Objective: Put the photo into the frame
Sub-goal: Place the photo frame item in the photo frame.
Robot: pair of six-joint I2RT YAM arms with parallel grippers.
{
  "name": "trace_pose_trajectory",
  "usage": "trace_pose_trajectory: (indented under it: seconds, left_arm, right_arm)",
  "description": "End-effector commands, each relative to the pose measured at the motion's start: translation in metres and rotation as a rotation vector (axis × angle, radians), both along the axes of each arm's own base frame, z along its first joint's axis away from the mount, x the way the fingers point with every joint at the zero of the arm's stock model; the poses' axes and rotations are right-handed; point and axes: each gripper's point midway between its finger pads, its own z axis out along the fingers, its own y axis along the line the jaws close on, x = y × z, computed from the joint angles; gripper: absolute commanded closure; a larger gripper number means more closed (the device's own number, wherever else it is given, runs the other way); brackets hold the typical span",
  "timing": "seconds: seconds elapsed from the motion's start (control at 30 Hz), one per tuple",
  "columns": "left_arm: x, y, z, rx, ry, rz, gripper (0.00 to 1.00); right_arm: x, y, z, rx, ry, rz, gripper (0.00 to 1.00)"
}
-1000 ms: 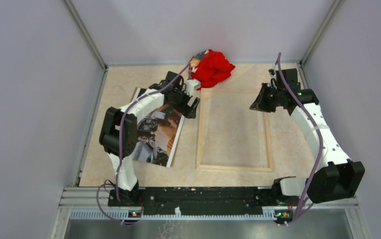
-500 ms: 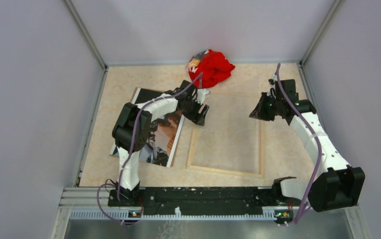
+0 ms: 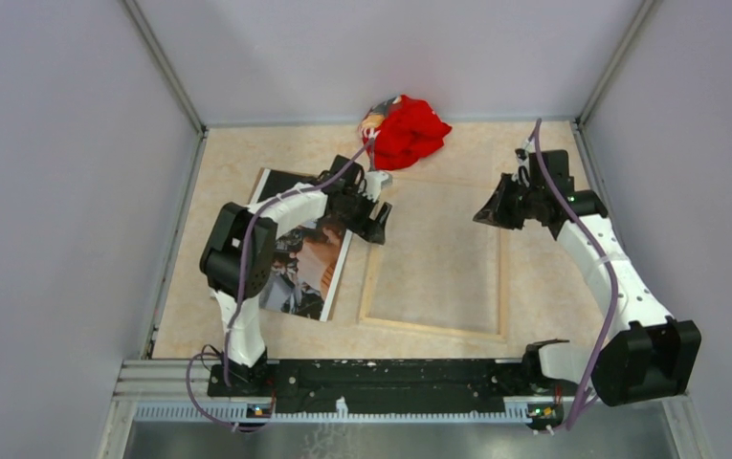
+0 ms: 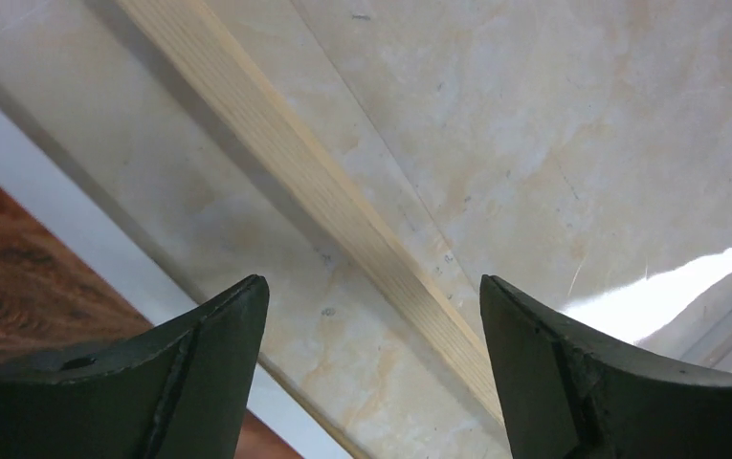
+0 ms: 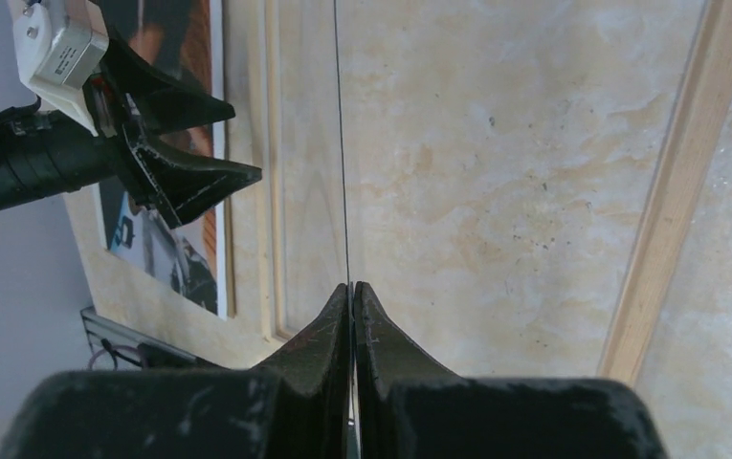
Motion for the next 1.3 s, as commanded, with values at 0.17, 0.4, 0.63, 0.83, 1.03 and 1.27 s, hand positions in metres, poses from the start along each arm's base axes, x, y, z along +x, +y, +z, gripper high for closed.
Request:
trace_pose_trajectory:
  seconds: [0.17, 0.4, 0.63, 0.83, 1.03, 1.27]
  left_arm:
    - [0.004, 0.035, 0.032, -0.067, -0.028, 0.049, 0.20]
    - [-0.005, 0.043, 0.025, -0.054, -0.027, 0.050, 0.30]
    - [-0.011, 0.042, 0.023, -0.065, -0.008, 0.043, 0.39]
    - [-0.016, 0.042, 0.019, -0.070, 0.008, 0.040, 0.43]
    - [-0.014, 0.042, 0.020, -0.066, 0.003, 0.041, 0.44]
    - [-0.015, 0.043, 0.019, -0.065, 0.007, 0.045, 0.45]
  right_arm:
    - [0.020, 0.032, 0.097, 0.223, -0.164, 0.052, 1.00]
    - [0.014, 0.051, 0.116, 0.369, -0.171, 0.103, 1.00]
    - [0.015, 0.059, 0.133, 0.449, -0.209, 0.122, 1.00]
    - [0.015, 0.063, 0.135, 0.484, -0.209, 0.130, 1.00]
    - [0.014, 0.064, 0.140, 0.526, -0.214, 0.106, 1.00]
    - [0.011, 0.062, 0.144, 0.578, -0.211, 0.050, 1.00]
